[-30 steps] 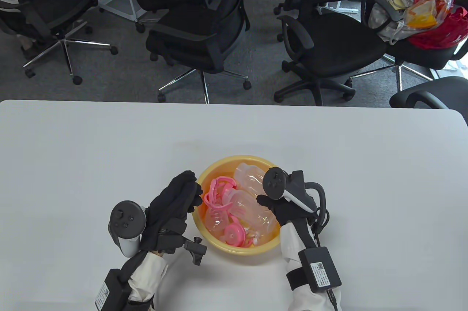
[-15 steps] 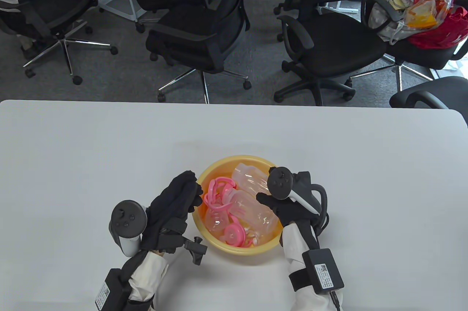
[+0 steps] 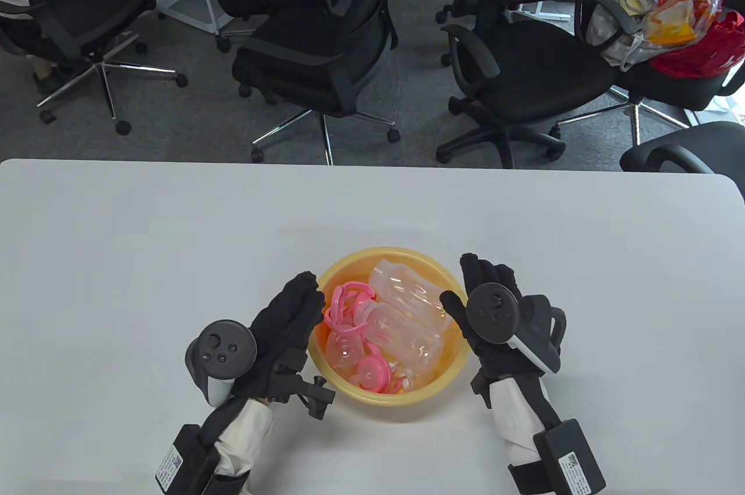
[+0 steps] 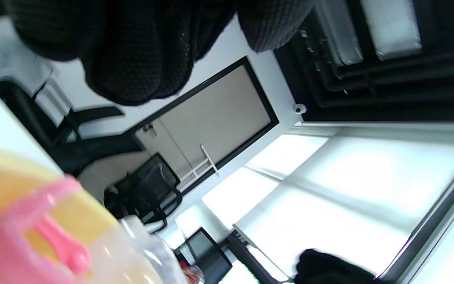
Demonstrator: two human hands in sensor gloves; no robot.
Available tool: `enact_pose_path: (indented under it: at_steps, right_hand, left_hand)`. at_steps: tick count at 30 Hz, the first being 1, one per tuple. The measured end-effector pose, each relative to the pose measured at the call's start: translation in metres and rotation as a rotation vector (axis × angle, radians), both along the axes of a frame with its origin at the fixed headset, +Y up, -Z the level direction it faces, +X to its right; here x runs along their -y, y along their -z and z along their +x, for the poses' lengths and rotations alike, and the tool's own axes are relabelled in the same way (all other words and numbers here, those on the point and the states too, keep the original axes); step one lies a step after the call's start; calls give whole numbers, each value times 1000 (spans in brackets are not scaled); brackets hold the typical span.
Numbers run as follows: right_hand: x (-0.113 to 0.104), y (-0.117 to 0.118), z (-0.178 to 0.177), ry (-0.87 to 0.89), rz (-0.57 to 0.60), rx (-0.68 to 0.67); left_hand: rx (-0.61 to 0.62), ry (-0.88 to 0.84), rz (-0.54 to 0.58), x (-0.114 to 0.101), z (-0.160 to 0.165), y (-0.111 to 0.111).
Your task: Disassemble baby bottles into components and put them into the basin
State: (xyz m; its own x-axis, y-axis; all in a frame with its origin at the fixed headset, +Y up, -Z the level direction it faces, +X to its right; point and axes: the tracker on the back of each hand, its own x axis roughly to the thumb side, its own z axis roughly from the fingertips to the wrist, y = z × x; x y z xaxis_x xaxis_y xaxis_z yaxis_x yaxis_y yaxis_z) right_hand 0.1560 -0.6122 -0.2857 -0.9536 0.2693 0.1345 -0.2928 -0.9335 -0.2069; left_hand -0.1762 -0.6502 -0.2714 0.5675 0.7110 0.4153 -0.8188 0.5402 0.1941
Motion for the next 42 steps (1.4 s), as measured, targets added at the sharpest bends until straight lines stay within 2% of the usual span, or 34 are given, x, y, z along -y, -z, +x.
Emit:
enact_pose_path:
  at_steps: [5, 8, 13, 17, 22, 28, 42]
  right_hand:
    - [-16, -23, 9, 21, 195, 43]
    - [-15, -35, 12, -42, 300, 55]
    - [2, -52, 14, -155, 435, 51]
    - [19, -61, 16, -223, 487, 64]
    - [38, -63, 17, -298, 439, 85]
    - [64, -59, 23, -291, 381, 100]
    - [84, -60, 33, -333, 295, 114]
  left_hand:
    - [-140, 345, 121, -8, -7, -10]
    - [-179, 418, 123, -7, -14, -15]
    - [-219, 566, 96, 4, -24, -21]
    - [-210, 625, 92, 18, -28, -23]
    - [-182, 714, 36, 37, -35, -22]
    - [-184, 743, -1, 48, -41, -24]
    - [-179, 744, -12, 51, -43, -24]
